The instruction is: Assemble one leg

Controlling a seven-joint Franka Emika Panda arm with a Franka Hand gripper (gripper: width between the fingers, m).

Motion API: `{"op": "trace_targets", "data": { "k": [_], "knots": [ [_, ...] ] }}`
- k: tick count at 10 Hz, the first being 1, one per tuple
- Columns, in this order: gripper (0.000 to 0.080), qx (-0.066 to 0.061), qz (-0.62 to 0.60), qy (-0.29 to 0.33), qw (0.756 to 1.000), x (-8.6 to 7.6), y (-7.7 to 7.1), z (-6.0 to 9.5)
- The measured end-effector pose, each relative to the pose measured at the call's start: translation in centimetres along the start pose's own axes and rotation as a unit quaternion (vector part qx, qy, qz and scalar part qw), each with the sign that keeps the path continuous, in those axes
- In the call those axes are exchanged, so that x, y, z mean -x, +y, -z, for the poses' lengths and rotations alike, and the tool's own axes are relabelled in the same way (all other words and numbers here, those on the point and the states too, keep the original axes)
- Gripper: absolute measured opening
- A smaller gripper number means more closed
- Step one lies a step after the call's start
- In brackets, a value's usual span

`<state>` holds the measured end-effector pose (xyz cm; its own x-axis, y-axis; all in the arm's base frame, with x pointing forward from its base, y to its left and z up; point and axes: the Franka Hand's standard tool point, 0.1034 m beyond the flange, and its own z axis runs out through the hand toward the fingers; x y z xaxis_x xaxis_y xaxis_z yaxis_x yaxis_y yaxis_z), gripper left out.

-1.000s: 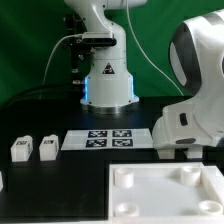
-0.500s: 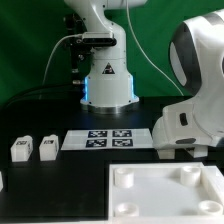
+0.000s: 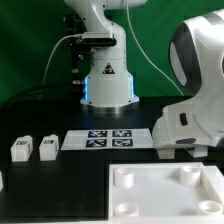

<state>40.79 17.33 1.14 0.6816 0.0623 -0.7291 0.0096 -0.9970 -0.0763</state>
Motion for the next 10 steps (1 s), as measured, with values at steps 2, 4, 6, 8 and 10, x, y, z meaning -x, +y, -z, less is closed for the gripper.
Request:
{"op": "trace_targets", "data": {
  "k": [2,4,6,8,10],
  "knots": [
    [0.03,-0.001,0.001,0.003,1.0,-0.1,0.1,0.4],
    [0.03,-0.01,0.025,0.033,0.999,0.7,1.1,5.4],
    [0.03,-0.03,0.031,0.129,0.991,1.7,2.8,10.9],
    [0.03,-0.042,0.012,0.238,0.97,4.6,4.4,14.5],
    [0.0299,-0.043,0.002,0.348,0.936,4.4,4.7,15.9]
  ]
}}
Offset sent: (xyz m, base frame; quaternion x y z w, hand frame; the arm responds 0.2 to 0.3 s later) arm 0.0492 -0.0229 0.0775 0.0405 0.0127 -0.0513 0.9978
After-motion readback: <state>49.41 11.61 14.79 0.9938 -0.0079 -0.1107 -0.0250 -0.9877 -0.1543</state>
